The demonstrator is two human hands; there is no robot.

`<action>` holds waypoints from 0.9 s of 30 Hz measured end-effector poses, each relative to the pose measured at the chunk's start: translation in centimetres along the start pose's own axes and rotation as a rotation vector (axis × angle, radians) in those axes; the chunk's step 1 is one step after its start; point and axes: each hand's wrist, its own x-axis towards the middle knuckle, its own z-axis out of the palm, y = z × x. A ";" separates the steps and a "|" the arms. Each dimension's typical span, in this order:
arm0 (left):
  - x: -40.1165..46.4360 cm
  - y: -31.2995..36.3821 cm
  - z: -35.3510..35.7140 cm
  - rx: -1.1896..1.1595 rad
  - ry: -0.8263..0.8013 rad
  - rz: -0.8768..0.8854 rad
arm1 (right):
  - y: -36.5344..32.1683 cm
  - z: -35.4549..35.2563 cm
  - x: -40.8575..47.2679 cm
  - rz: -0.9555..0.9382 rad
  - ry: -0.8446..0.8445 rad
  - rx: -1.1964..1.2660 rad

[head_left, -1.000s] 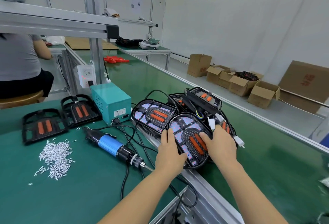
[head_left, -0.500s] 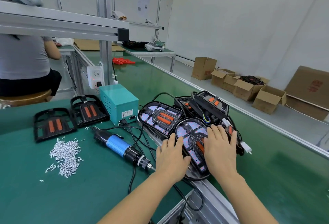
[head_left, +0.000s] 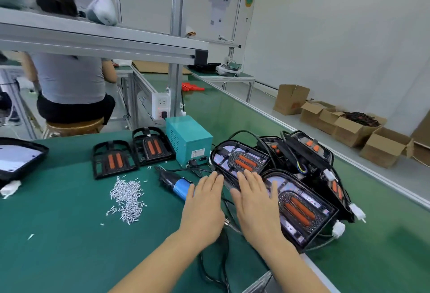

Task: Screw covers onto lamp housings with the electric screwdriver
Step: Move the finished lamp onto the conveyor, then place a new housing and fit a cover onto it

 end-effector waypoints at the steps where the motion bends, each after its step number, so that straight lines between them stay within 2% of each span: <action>1: -0.4 -0.8 -0.4 0.011 0.011 -0.013 | -0.7 0.2 -0.1 -0.018 -0.009 0.007; 10: -5.4 -9.0 -3.5 0.135 0.039 -0.258 | -9.8 2.8 -1.5 -0.258 -0.166 0.135; 14: -8.0 -12.5 -4.9 0.144 0.056 -0.377 | -14.8 3.2 -2.0 -0.355 -0.057 0.161; 16: -9.0 -14.0 -5.7 0.150 0.068 -0.427 | -17.2 3.8 -2.1 -0.413 -0.148 0.214; 18: -9.8 -15.3 -6.2 0.146 0.075 -0.464 | -18.9 4.5 -2.1 -0.446 -0.235 0.215; 23: -11.0 -18.0 -6.8 0.143 0.083 -0.524 | -22.0 5.4 -2.5 -0.479 -0.263 0.211; 27: -11.1 -21.3 -7.9 0.177 0.154 -0.574 | -24.8 6.1 -2.9 -0.529 -0.281 0.248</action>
